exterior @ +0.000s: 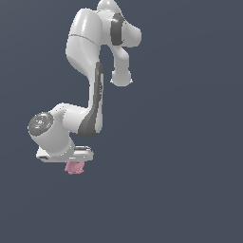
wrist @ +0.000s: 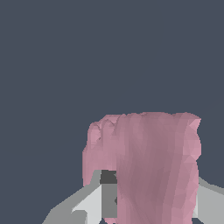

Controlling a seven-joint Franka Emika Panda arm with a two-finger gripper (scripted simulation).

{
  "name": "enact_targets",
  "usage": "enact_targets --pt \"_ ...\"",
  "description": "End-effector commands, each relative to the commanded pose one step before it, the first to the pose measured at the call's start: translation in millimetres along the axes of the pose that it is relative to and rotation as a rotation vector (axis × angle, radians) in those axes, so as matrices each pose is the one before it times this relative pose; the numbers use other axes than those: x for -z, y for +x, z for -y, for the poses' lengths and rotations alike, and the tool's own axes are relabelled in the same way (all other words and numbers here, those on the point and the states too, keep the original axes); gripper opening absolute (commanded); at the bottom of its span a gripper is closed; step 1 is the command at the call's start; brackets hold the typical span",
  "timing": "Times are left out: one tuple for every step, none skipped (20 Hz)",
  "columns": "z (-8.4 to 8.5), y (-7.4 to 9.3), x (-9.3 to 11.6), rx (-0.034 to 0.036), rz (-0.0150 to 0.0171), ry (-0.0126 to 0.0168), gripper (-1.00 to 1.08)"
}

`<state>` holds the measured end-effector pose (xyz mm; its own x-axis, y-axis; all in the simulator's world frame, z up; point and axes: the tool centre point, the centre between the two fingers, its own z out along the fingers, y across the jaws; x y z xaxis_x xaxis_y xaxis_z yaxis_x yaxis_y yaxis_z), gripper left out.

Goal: Pick up the object and move it to a goal position.

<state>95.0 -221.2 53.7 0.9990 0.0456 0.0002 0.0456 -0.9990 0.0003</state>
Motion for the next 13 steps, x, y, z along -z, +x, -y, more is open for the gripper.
enact_targets --pt "-12.8 2.31 0.23 0.00147 -0.00017 0.00022 -1.0" --pt "-3.91 0.68 0.06 0.0 0.0 0.0 -1.0" --pt "-3.45 0.61 0.06 0.0 0.0 0.0 -1.0" --pt "-3.01 0.56 0.05 0.0 0.0 0.0 -1.0" --pt "-2.59 0.5 0.04 0.0 0.0 0.0 -1.0" --pt "-2.19 0.45 0.03 0.0 0.0 0.0 -1.0" --pt "-1.8 0.41 0.03 0.0 0.0 0.0 -1.0" --pt "-1.43 0.36 0.02 0.0 0.0 0.0 -1.0" --pt "-1.08 0.32 0.01 0.0 0.0 0.0 -1.0" --pt "-0.77 0.27 0.01 0.0 0.0 0.0 -1.0" --pt "-0.49 0.21 0.0 0.0 0.0 0.0 -1.0" --pt "-0.26 0.13 0.0 0.0 0.0 0.0 -1.0" --pt "-0.08 0.04 0.0 0.0 0.0 0.0 -1.0"
